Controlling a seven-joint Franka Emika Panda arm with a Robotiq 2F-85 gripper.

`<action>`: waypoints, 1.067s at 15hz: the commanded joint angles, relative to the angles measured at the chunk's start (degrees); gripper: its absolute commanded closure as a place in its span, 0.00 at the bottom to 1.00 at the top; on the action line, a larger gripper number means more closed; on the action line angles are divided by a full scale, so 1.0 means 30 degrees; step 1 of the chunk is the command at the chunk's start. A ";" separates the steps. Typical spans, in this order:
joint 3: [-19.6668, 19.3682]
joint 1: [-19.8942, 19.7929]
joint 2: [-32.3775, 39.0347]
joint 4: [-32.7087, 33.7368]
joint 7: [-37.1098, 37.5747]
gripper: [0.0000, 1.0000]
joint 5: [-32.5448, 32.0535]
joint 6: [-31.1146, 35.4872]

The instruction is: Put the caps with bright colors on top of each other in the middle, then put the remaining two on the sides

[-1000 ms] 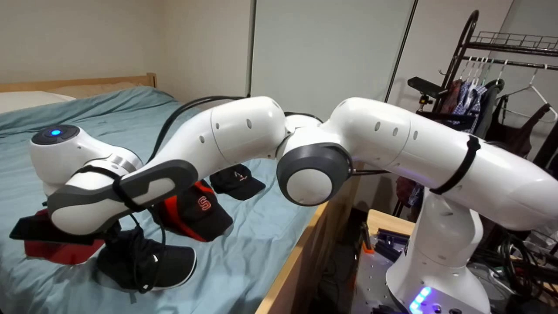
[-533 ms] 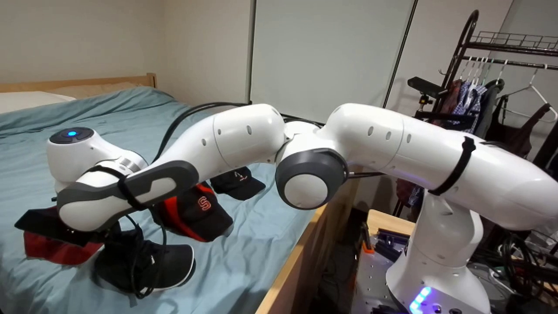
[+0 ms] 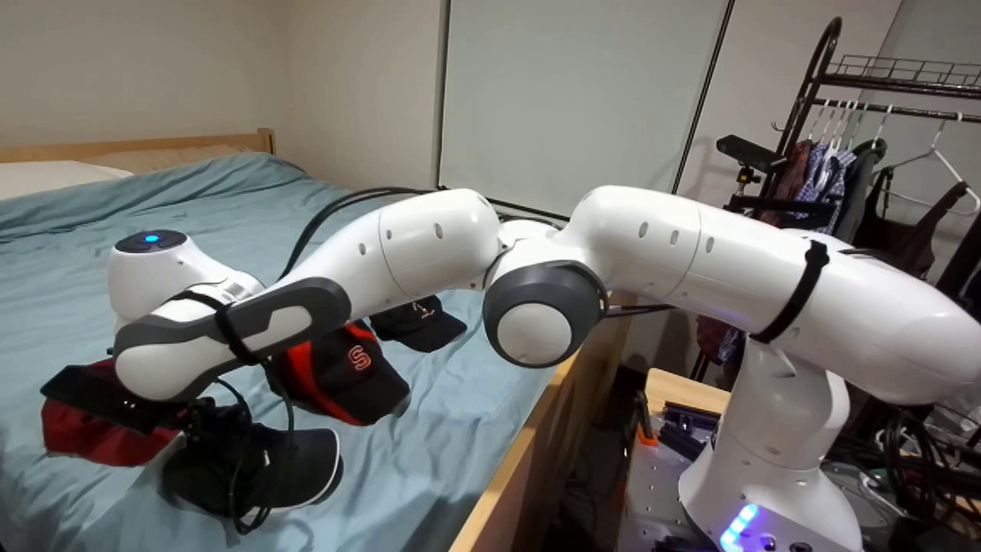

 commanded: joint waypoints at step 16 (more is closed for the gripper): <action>-0.0829 0.0423 0.1912 0.1480 -0.0151 0.00 -0.0496 0.5723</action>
